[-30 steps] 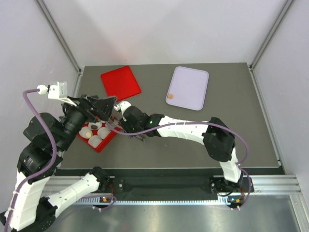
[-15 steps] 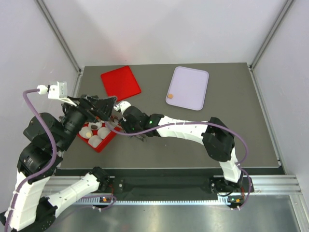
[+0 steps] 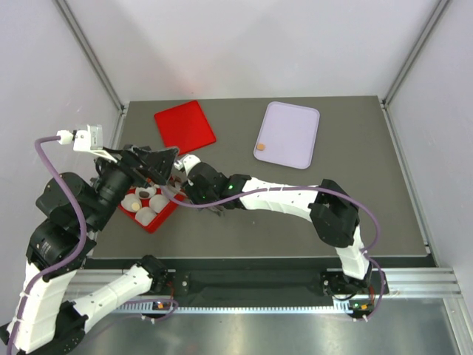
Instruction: Pack the chocolate
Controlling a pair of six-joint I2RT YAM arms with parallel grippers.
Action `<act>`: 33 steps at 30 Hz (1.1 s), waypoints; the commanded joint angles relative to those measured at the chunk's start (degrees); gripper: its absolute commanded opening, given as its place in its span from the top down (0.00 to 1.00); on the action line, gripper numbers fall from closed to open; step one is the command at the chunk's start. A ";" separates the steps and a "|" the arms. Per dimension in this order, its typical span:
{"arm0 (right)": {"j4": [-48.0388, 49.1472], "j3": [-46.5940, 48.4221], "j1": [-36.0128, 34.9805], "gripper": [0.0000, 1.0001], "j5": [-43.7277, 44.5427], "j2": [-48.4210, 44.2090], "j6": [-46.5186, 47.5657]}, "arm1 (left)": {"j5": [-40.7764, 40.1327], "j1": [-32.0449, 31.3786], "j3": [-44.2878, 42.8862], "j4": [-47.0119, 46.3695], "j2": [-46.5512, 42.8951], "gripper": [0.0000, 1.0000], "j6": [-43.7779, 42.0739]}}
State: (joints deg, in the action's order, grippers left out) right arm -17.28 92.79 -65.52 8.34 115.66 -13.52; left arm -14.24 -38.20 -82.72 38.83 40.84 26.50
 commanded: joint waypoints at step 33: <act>1.19 -13.66 15.13 0.58 6.43 -23.70 1.83 | -0.70 0.14 1.94 -0.95 0.03 0.01 -0.40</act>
State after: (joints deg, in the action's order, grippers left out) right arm -16.82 83.50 -55.57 12.78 97.14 -12.01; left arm -14.46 -38.20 -81.28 38.87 40.86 26.50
